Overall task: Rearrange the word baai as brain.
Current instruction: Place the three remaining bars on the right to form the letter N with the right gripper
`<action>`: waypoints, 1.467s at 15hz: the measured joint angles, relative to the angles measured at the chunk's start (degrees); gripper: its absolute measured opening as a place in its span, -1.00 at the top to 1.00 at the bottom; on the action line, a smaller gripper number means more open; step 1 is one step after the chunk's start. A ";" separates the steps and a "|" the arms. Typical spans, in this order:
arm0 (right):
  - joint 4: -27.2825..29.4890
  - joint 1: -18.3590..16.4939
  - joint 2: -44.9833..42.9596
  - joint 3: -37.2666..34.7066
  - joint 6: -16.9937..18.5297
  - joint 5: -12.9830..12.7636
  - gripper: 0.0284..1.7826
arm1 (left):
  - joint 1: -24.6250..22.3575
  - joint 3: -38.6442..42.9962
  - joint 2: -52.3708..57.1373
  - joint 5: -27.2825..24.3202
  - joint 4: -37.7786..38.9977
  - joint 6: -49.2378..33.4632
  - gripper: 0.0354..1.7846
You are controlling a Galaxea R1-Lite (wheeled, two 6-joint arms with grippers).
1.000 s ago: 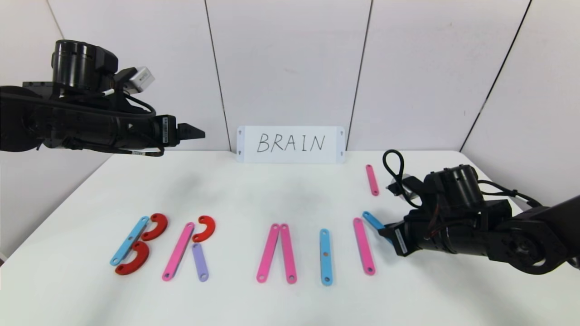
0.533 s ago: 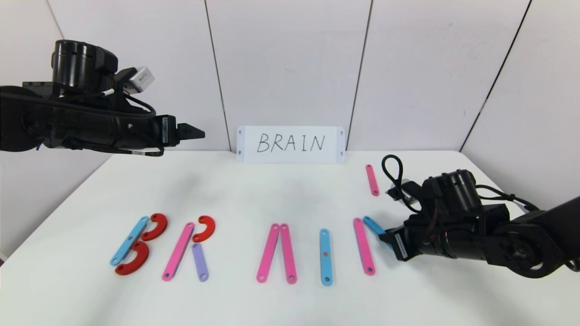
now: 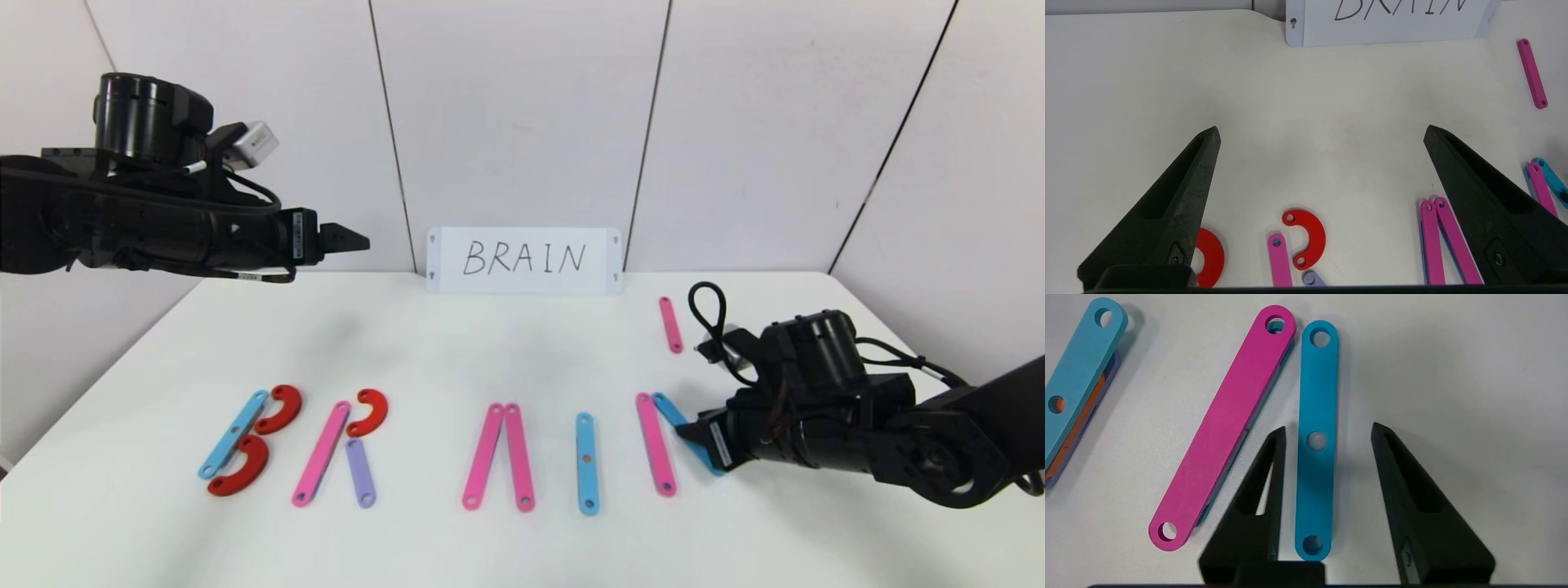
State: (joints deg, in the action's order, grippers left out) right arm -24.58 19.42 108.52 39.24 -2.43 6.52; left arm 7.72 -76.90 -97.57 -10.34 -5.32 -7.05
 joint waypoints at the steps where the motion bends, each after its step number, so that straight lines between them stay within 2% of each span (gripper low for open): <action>1: 0.00 0.00 -0.01 -0.07 0.00 -0.02 -0.07 | 0.05 0.00 0.00 0.00 0.00 -0.02 -0.95; 4: -0.04 -0.18 -0.23 -0.20 0.01 -0.09 -0.62 | 0.27 0.09 0.02 0.04 -0.02 0.00 -0.95; 7: -0.09 -1.06 -0.48 0.09 0.09 -0.11 -0.90 | 0.35 0.16 0.02 0.00 -0.02 -0.02 -0.95; 12: 0.18 -2.58 -0.89 3.62 1.28 -0.74 -0.94 | 0.60 0.24 0.02 0.01 -0.02 -0.06 -0.95; 14: 0.63 -3.00 0.40 8.25 3.46 -3.69 -0.94 | 0.74 0.28 0.02 0.01 -0.02 -0.11 -0.95; 17: 1.04 -3.33 5.01 15.88 4.10 -7.12 -0.94 | 0.79 0.35 0.02 0.01 0.00 -0.09 -0.95; 22: 1.01 -4.40 13.91 26.75 4.27 -7.67 -0.94 | 0.82 0.27 0.00 -0.05 0.00 -0.06 -0.95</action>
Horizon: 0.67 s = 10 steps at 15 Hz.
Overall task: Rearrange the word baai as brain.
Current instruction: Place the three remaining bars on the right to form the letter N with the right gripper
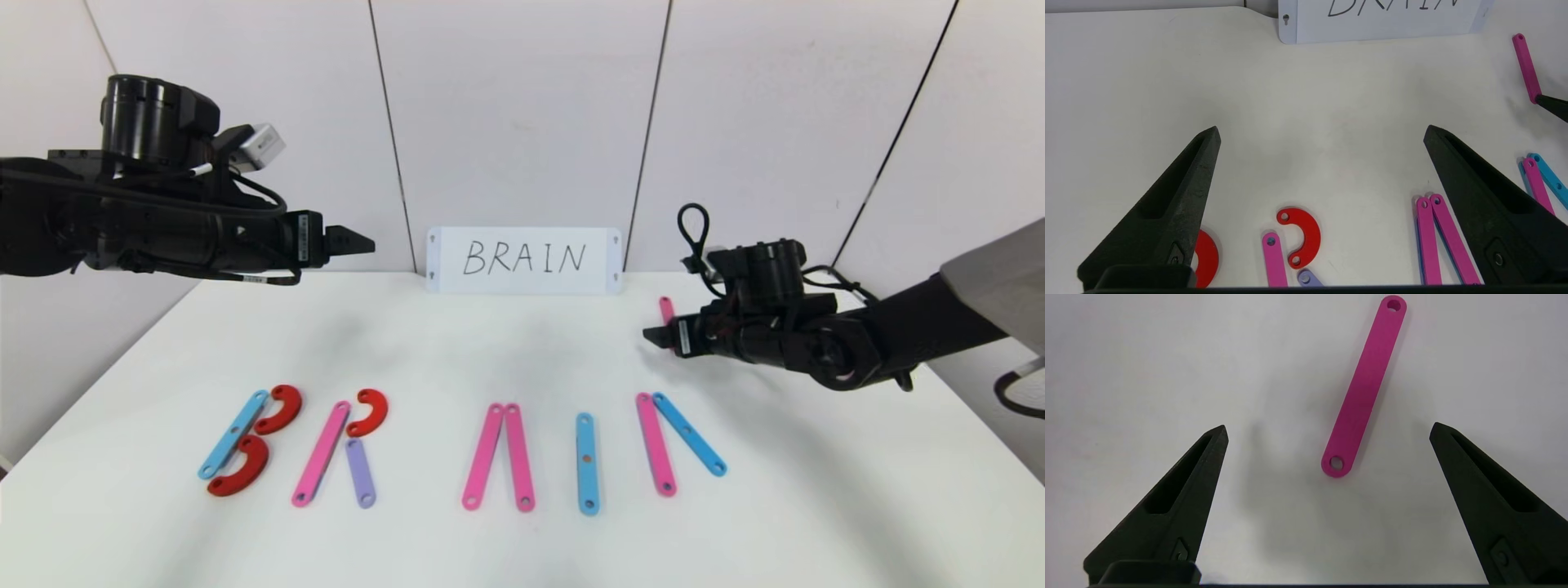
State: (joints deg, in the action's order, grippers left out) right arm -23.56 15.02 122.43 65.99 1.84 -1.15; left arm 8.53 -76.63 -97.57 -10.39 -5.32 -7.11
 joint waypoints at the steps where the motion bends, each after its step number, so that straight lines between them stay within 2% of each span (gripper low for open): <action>1: 0.00 -0.06 1.24 1.40 0.00 0.00 -0.94 | 0.00 0.00 0.00 -0.02 0.00 -0.02 -0.95; 8: 0.00 -0.55 6.73 6.95 0.00 -0.06 -0.93 | 0.09 0.00 -0.06 0.00 -0.02 -0.02 -0.95; 10: -0.16 -0.61 7.47 7.36 0.00 -0.01 -0.80 | 0.09 0.00 -0.11 0.00 -0.02 0.00 -0.95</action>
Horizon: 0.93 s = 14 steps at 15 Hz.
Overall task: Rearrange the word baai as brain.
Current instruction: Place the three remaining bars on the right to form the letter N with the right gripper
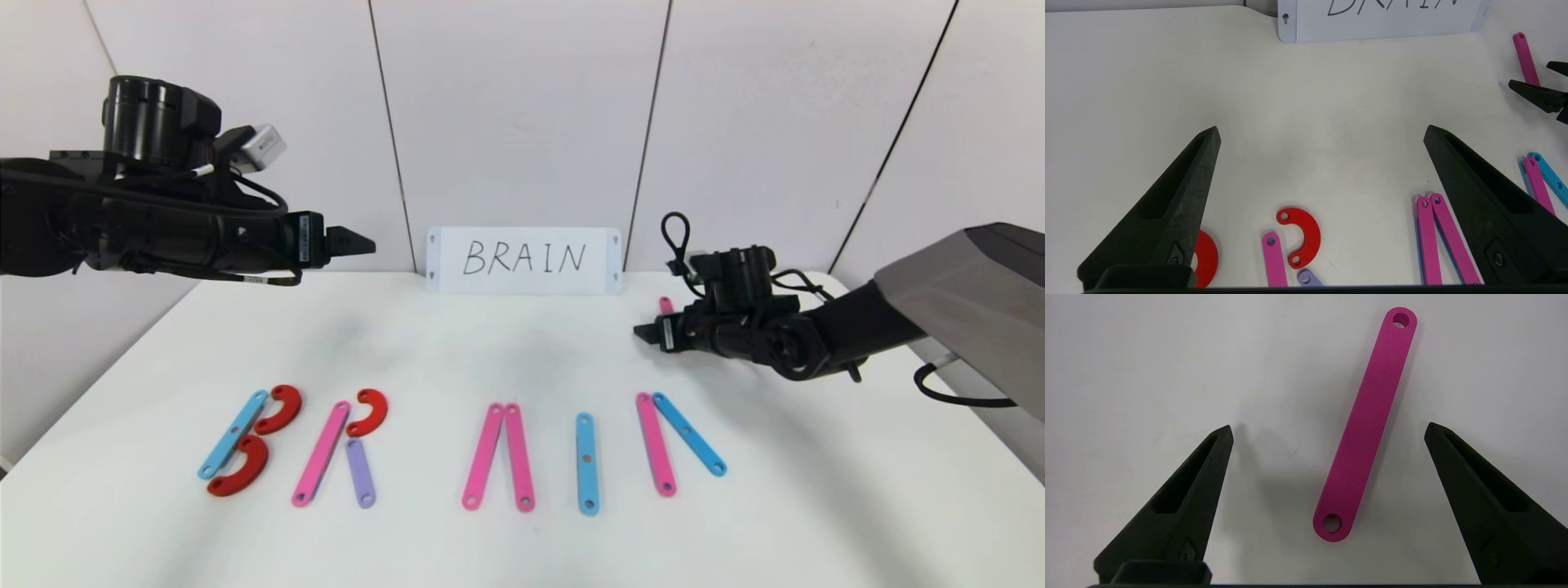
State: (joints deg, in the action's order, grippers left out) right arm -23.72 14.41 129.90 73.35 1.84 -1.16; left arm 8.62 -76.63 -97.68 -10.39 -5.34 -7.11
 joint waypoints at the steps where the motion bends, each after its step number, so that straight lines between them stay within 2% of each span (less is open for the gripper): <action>1: -0.06 0.00 0.34 0.10 0.05 0.01 -0.70 | 0.00 0.00 0.00 0.00 0.00 0.02 -0.95; 3: -0.34 -0.06 0.96 0.18 0.13 0.06 -0.40 | 0.06 0.00 -0.05 -0.02 0.00 0.00 -0.95; 7: -0.67 -0.77 1.63 0.38 0.24 0.12 0.41 | 0.09 0.00 -0.09 0.00 0.00 0.02 -0.95; 9: -0.63 -1.13 1.72 0.40 0.27 0.12 0.68 | 0.09 0.01 -0.11 0.00 0.02 0.00 -0.95; 14: -0.09 -1.40 0.72 -0.69 1.13 0.01 0.72 | 0.13 0.01 -0.13 -0.02 0.00 0.02 -0.95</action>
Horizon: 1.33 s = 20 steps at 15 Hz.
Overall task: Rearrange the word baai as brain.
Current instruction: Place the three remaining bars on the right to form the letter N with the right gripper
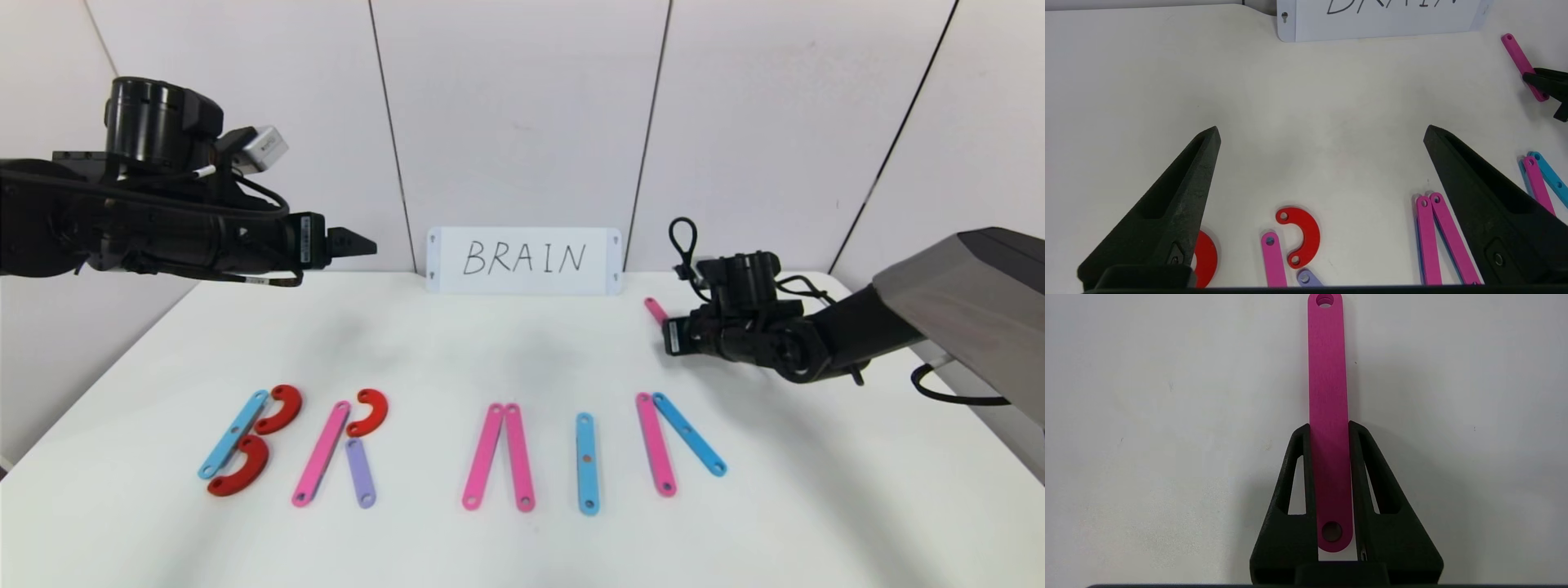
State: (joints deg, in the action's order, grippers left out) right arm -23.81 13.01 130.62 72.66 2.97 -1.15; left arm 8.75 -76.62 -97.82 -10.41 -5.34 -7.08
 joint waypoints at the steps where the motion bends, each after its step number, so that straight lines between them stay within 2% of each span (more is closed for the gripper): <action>1: 0.17 0.07 -0.63 -0.77 1.23 -0.09 0.72 | -0.02 0.00 0.00 0.02 0.00 -0.02 -0.95; 3: -0.06 0.39 -2.21 -3.28 2.54 -0.67 0.72 | 0.00 -0.01 0.00 0.02 0.00 0.00 -0.95; 6: -1.55 2.06 -5.46 -9.33 4.79 -5.07 0.72 | 0.04 -0.01 -0.02 0.02 0.02 0.00 -0.95; 9: -5.96 4.40 -8.41 -16.02 8.18 -8.77 0.72 | 0.04 0.05 -0.02 0.00 0.02 -0.02 -0.95; 14: -8.16 6.69 -13.84 -25.20 9.56 -10.67 0.72 | 0.04 0.07 0.05 0.00 0.00 0.00 -0.95; 16: -7.97 7.83 -16.26 -27.45 11.87 -10.95 0.72 | 0.04 0.07 0.07 0.02 0.00 -0.02 -0.95; 20: -7.96 9.03 -19.58 -31.56 14.02 -11.67 0.72 | 0.01 0.07 0.16 0.02 0.02 -0.07 -0.95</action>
State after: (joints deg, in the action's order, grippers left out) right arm -31.77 22.04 111.04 41.09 16.99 -12.81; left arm 8.77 -76.54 -97.66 -10.39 -5.32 -7.16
